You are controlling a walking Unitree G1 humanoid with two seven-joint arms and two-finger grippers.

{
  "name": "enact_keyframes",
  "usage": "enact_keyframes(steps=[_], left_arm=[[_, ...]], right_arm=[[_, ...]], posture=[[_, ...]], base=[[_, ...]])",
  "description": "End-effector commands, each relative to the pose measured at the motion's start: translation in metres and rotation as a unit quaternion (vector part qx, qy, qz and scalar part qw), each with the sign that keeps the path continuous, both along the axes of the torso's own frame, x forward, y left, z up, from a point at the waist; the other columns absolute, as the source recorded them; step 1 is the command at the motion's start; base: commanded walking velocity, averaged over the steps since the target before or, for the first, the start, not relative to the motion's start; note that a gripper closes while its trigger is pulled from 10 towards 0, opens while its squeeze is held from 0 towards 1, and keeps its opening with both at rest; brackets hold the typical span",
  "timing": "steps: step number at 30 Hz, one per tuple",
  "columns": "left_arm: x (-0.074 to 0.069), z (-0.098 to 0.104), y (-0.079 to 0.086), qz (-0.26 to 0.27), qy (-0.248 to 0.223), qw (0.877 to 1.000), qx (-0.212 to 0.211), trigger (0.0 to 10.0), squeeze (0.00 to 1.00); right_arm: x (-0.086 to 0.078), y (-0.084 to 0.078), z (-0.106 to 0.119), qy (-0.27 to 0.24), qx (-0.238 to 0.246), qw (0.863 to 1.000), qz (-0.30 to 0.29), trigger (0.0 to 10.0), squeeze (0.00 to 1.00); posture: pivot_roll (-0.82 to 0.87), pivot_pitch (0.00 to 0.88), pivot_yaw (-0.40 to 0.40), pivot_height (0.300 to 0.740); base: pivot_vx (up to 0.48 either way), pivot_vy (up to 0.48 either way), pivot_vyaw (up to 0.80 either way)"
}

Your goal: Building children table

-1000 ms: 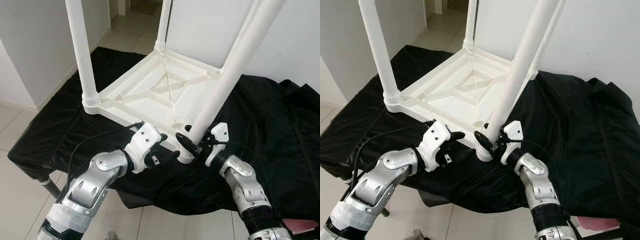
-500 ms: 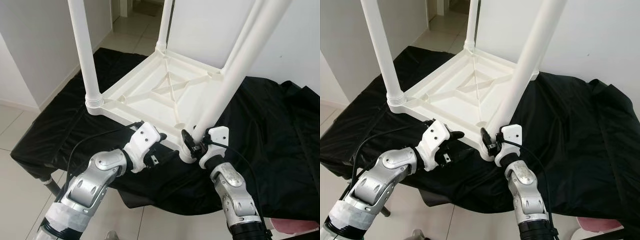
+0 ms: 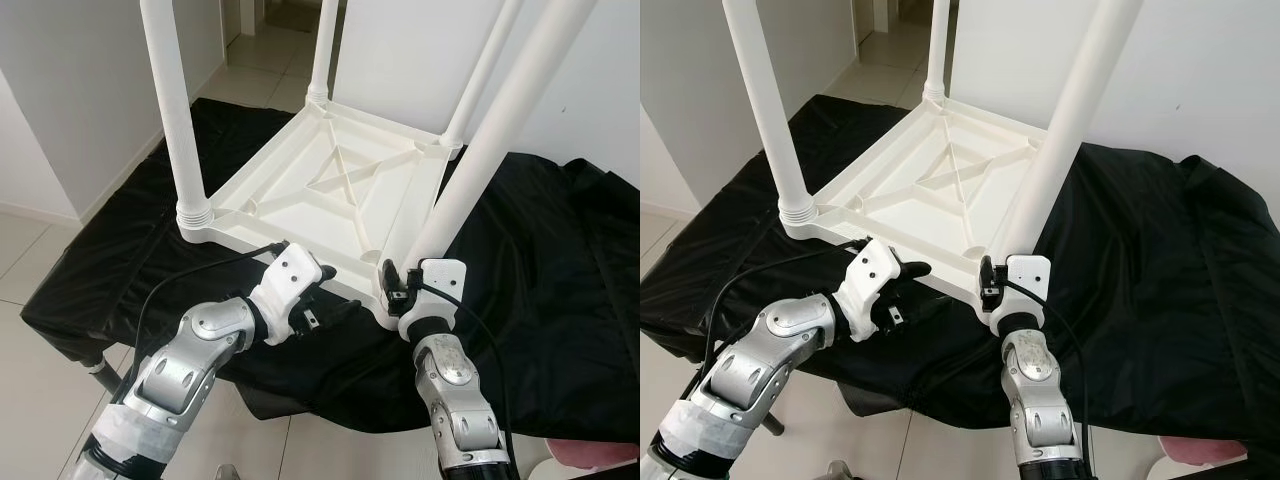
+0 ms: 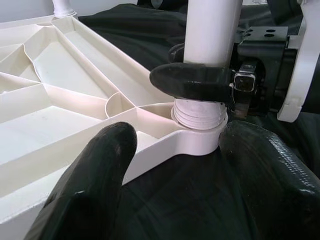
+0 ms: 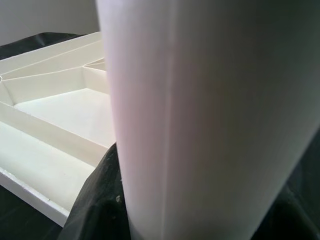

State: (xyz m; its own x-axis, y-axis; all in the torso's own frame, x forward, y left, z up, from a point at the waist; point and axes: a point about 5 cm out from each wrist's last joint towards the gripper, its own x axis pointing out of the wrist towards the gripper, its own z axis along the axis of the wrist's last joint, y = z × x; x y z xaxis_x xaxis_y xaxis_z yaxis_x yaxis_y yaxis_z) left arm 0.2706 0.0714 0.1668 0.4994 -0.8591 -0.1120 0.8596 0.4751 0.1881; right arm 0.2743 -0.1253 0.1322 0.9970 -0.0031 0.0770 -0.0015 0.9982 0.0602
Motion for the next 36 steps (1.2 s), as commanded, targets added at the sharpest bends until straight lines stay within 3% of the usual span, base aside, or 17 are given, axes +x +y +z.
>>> enact_keyframes(steps=[1, 2, 3, 4, 14, 15, 16, 18, 21, 25, 29, 31, 32, 36], left_arm=[[-0.001, -0.002, -0.003, -0.032, 0.01, 0.999, 0.004, 10.0, 0.0], [-0.001, -0.002, -0.003, -0.032, 0.01, 0.999, 0.004, 10.0, 0.0], [-0.001, -0.002, -0.003, -0.031, 0.01, 0.999, 0.004, 10.0, 0.0], [-0.001, -0.002, -0.003, -0.03, 0.01, 0.999, 0.004, 10.0, 0.0], [-0.003, -0.001, -0.005, -0.032, 0.013, 0.999, -0.007, 10.0, 0.0], [-0.003, 0.0, -0.005, -0.032, 0.012, 0.999, -0.009, 10.0, 0.0], [-0.003, 0.0, -0.005, -0.032, 0.012, 0.999, -0.009, 10.0, 0.0], [-0.003, 0.001, -0.006, -0.028, 0.013, 0.999, -0.022, 10.0, 0.0], [-0.002, 0.002, -0.002, -0.022, 0.013, 0.999, -0.026, 10.0, 0.0], [-0.002, 0.002, -0.001, -0.02, 0.012, 0.999, -0.024, 10.0, 0.0], [0.0, 0.004, 0.001, -0.02, 0.011, 0.999, -0.023, 10.0, 0.0], [0.0, 0.004, 0.001, -0.02, 0.011, 0.999, -0.023, 10.0, 0.0], [0.0, 0.004, 0.0, -0.022, 0.011, 0.999, -0.021, 10.0, 0.0], [0.0, 0.003, 0.0, -0.023, 0.011, 0.999, -0.019, 10.0, 0.0]], right_arm=[[-0.003, -0.001, -0.005, 0.017, 0.004, 1.0, -0.014, 10.0, 0.0], [-0.003, -0.001, -0.005, 0.017, 0.004, 1.0, -0.014, 10.0, 0.0], [-0.003, -0.001, -0.004, 0.017, 0.004, 1.0, -0.018, 10.0, 0.18], [-0.003, 0.001, -0.001, 0.008, 0.014, 1.0, -0.004, 10.0, 1.0], [-0.001, -0.003, 0.011, -0.027, 0.015, 0.997, 0.072, 10.0, 1.0], [-0.002, -0.005, 0.012, -0.033, 0.016, 0.995, 0.089, 10.0, 0.82], [-0.002, -0.005, 0.012, -0.033, 0.016, 0.995, 0.089, 10.0, 0.82], [-0.002, -0.011, 0.015, -0.044, 0.015, 0.991, 0.125, 10.0, 0.0], [-0.002, -0.019, 0.019, -0.053, 0.006, 0.981, 0.188, 10.0, 0.0], [-0.002, -0.02, 0.019, -0.052, 0.004, 0.978, 0.203, 10.0, 0.0], [0.003, -0.029, 0.016, -0.039, -0.032, 0.961, 0.27, 10.0, 0.0], [0.003, -0.029, 0.016, -0.039, -0.032, 0.961, 0.27, 10.0, 0.0], [0.007, -0.033, 0.014, -0.029, -0.048, 0.951, 0.304, 10.0, 0.0], [0.012, -0.035, 0.013, -0.024, -0.056, 0.945, 0.32, 10.0, 0.0]], posture=[[-0.01, 0.04, -0.067, 0.74], [-0.01, 0.04, -0.067, 0.74], [-0.01, 0.042, -0.067, 0.74], [0.0, 0.044, -0.067, 0.74], [0.0, 0.051, -0.071, 0.74], [0.0, 0.051, -0.071, 0.74], [0.0, 0.051, -0.071, 0.74], [0.0, 0.051, -0.073, 0.74], [0.0, 0.051, -0.076, 0.74], [0.0, 0.052, -0.076, 0.74], [0.0, 0.05, -0.069, 0.74], [0.0, 0.05, -0.069, 0.74], [0.0, 0.05, -0.067, 0.74], [0.0, 0.052, -0.064, 0.74]], base=[[0.0, 0.0, 0.0], [0.0, 0.0, 0.0], [0.0, 0.0, 0.0], [0.0, 0.0, 0.0], [0.0, 0.0, 0.0], [0.0, 0.0, 0.0], [0.0, 0.0, 0.0], [0.0, 0.0, 0.0], [0.0, 0.0, 0.0], [0.0, 0.0, 0.0], [0.0, 0.0, 0.0], [0.0, 0.0, 0.0], [0.0, 0.0, 0.0], [0.0, 0.0, 0.0]])
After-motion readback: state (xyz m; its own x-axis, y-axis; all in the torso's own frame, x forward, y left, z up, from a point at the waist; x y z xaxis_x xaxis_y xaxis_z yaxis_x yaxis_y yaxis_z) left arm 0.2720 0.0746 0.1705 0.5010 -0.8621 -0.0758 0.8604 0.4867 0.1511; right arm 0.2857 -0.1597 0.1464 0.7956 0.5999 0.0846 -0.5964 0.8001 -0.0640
